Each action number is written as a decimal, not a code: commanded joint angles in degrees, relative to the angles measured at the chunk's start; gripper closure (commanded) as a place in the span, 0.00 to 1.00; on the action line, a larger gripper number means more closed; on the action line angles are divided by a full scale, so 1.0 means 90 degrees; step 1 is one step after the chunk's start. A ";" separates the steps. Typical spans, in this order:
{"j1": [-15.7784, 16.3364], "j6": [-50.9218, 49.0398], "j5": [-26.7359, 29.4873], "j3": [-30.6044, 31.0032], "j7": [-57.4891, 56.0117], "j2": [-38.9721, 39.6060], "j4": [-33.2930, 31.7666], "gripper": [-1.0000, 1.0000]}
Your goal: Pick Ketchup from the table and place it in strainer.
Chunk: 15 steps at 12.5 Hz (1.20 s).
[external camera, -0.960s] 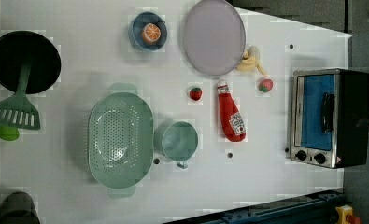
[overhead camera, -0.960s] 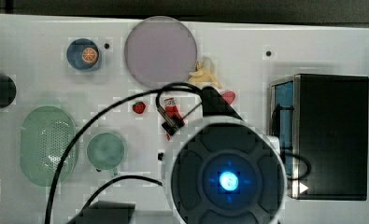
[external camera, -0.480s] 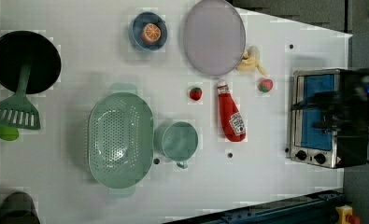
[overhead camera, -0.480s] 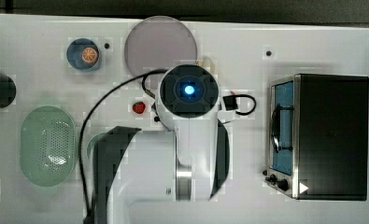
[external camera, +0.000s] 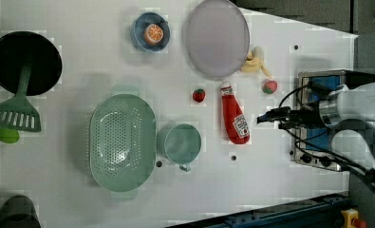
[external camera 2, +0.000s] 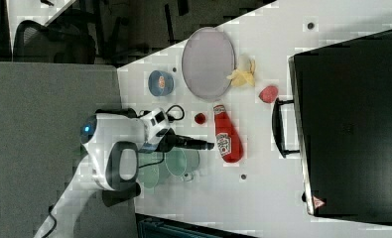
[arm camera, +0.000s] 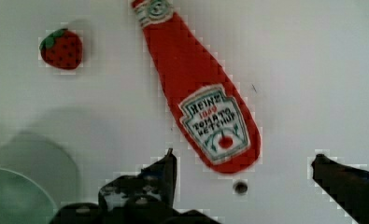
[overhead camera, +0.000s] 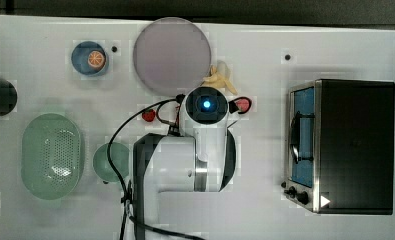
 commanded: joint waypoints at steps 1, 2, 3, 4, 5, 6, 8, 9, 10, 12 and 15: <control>0.0014 0.0648 -0.0022 0.0116 -0.1703 0.0218 -0.0068 0.00; 0.0013 0.0915 -0.0028 0.0115 -0.1880 0.0387 -0.0121 0.00; 0.0018 0.1142 -0.0048 0.0116 -0.2001 0.0554 -0.0155 0.00; 0.0026 0.1336 -0.0137 0.0116 -0.2074 0.0724 -0.0172 0.00; 0.0026 0.1470 -0.0262 0.0112 -0.2075 0.0886 -0.0182 0.00; 0.0026 0.1607 -0.0433 0.0108 -0.2079 0.1057 -0.0188 0.00; 0.0032 0.1805 -0.0471 0.0115 -0.2076 0.1359 -0.0191 0.00; 0.0032 0.1880 -0.0471 0.0109 -0.2079 0.1505 -0.0193 0.00; 0.0032 0.1996 -0.0471 0.0107 -0.2076 0.1634 -0.0190 0.00; 0.0031 0.2370 -0.0474 0.0096 -0.2076 0.1860 -0.0193 0.00; 0.0040 0.2437 -0.0475 0.0112 -0.2077 0.2026 -0.0203 0.03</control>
